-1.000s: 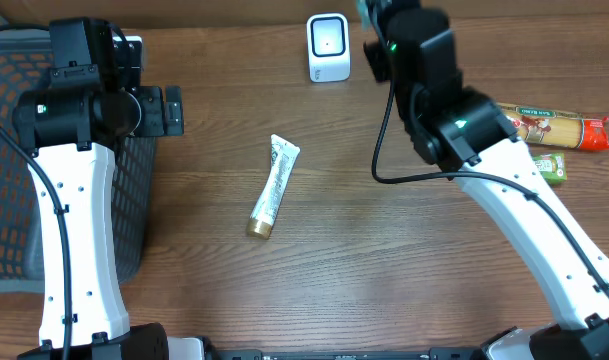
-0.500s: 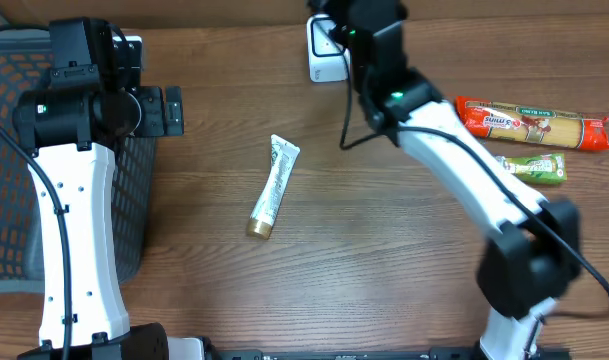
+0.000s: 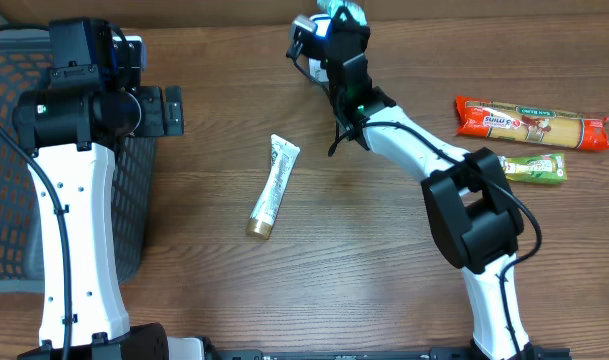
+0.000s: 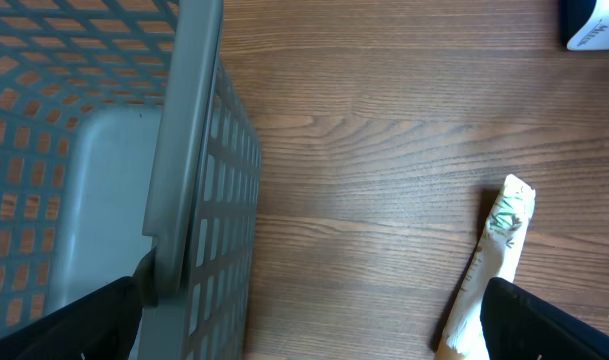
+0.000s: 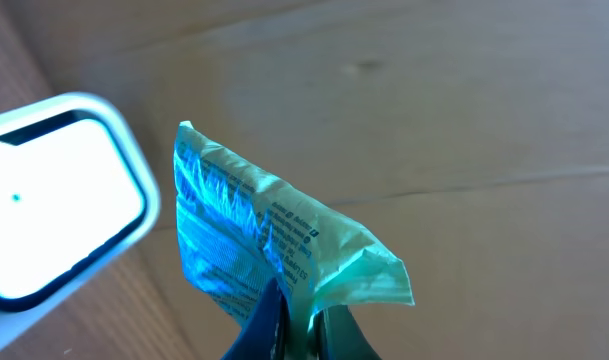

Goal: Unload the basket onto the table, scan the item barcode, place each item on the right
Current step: 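Hold the tissue pack barcode in front of the scanner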

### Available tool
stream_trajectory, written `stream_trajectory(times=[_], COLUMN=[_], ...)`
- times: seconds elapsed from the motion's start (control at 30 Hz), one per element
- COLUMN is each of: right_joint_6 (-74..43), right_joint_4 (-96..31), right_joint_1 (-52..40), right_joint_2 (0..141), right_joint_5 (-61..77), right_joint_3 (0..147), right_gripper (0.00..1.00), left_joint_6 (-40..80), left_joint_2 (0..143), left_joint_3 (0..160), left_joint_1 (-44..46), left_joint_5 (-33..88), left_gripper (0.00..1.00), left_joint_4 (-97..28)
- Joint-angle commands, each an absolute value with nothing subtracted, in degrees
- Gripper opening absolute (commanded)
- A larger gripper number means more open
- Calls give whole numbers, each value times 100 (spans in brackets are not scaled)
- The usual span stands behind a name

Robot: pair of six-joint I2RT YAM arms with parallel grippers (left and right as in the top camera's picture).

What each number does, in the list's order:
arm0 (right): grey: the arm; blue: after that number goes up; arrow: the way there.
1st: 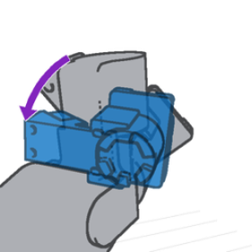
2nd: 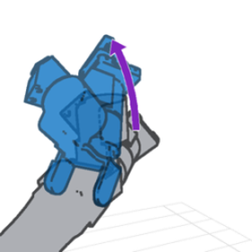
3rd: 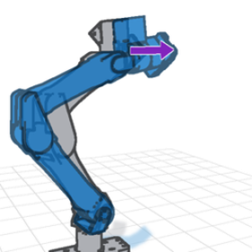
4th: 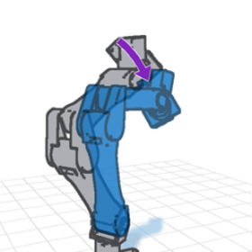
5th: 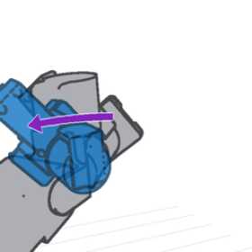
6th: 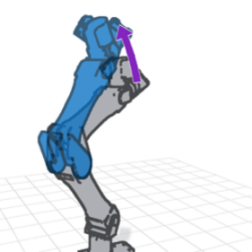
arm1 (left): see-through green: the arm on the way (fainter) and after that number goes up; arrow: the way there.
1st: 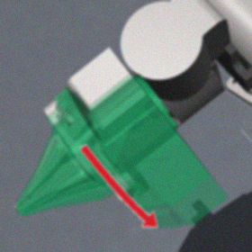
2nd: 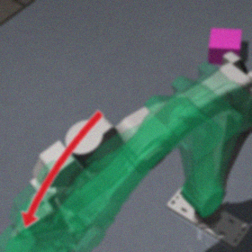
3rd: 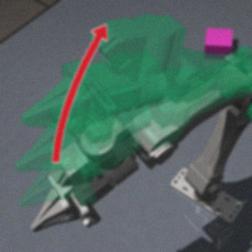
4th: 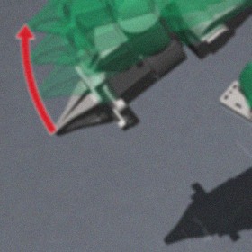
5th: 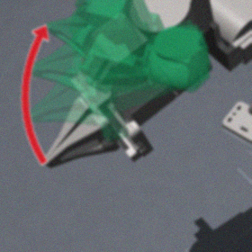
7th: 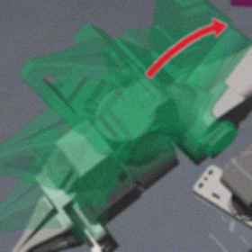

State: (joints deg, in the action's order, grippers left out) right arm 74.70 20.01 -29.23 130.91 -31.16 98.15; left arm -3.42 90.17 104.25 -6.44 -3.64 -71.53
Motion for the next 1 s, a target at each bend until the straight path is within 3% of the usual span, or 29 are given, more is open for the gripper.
stream_trajectory(times=[0.0,0.97], right_joint_6=[7679,7679], right_joint_4=[2141,2294], right_joint_1=[-2915,-2899], right_joint_2=[13170,13183], right_joint_5=[-3208,-3236], right_joint_3=[9898,9896], right_gripper=[4,4], left_joint_6=[-429,-429], left_joint_2=[9065,9065], left_joint_3=[10475,10475], left_joint_1=[-674,-674], left_joint_5=[-316,-314], left_gripper=[100,99], left_joint_4=[-7135,-7137])
